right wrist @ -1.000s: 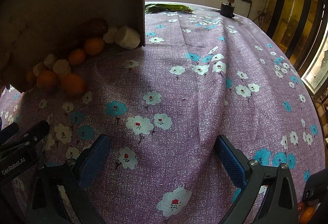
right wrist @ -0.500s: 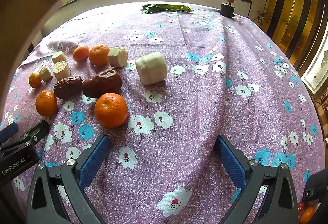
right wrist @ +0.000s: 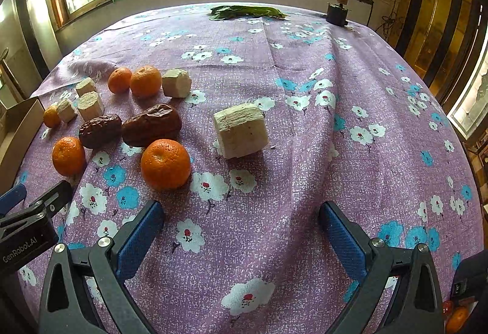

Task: Organize fruits
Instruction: 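Move both grippers toward the mandarins in front of the tray, then grasp a mandarin with the left gripper while the right gripper grasps another mandarin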

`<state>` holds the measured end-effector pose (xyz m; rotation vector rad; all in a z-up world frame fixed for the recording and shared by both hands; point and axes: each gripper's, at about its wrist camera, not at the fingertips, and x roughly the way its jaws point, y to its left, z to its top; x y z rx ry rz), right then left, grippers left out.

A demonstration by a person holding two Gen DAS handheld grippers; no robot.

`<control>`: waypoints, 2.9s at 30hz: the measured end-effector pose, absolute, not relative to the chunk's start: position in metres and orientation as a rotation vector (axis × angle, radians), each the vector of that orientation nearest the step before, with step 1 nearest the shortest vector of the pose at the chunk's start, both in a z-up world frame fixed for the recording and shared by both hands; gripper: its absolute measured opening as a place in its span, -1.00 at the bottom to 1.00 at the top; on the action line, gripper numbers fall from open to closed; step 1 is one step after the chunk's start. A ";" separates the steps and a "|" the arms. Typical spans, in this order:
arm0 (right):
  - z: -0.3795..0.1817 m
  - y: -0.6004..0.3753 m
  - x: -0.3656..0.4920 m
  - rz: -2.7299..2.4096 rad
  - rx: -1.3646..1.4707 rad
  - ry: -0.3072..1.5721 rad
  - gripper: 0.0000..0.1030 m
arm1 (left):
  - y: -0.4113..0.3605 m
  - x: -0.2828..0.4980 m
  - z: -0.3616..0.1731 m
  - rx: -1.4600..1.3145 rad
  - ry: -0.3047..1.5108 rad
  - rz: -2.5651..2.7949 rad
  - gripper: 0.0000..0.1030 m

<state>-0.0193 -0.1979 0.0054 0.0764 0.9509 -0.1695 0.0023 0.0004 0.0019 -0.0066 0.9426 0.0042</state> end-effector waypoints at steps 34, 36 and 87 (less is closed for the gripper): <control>0.059 -0.191 -0.066 -0.001 0.023 0.814 1.00 | -0.009 -0.033 0.052 0.075 0.808 -0.092 1.00; 0.066 -0.190 -0.070 0.014 0.030 0.793 1.00 | -0.009 -0.035 0.057 0.072 0.796 -0.098 1.00; 0.028 -0.177 -0.012 0.169 0.015 0.945 -0.12 | -0.027 0.027 0.016 0.085 0.933 -0.319 0.12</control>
